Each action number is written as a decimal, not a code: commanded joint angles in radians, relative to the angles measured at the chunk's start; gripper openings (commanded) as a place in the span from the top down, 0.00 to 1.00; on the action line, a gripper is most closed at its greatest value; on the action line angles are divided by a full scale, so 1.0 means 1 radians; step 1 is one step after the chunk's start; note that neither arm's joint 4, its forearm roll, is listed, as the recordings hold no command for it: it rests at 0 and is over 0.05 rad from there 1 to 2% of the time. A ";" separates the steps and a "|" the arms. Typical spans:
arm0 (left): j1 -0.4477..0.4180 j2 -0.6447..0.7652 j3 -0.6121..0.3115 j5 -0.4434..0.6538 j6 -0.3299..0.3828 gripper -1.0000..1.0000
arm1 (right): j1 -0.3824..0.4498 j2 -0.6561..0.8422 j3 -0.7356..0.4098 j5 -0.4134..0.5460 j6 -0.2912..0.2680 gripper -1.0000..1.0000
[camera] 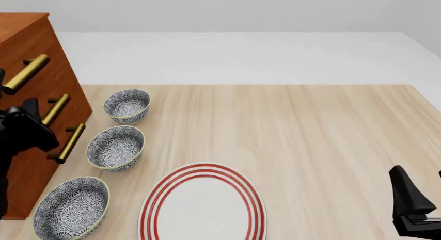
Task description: Open the top drawer of the cabinet.
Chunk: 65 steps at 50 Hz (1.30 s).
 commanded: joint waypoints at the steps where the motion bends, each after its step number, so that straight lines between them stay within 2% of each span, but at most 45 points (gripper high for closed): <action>1: 0.008 0.003 -0.010 0.006 -0.004 0.00 | 0.000 0.000 0.000 0.000 0.000 0.00; 51: 0.028 0.046 -0.054 0.024 0.001 0.00 | 0.000 0.000 0.000 0.000 0.000 0.00; 52: 0.015 0.056 -0.036 -0.026 0.031 1.00 | 0.000 0.000 0.000 0.000 0.000 0.00; 54: 0.021 0.041 -0.046 0.004 0.015 1.00 | 0.000 0.000 0.000 0.000 0.000 0.00; 65: 0.016 0.032 -0.036 -0.004 0.033 1.00 | 0.000 0.000 0.000 0.000 0.000 0.00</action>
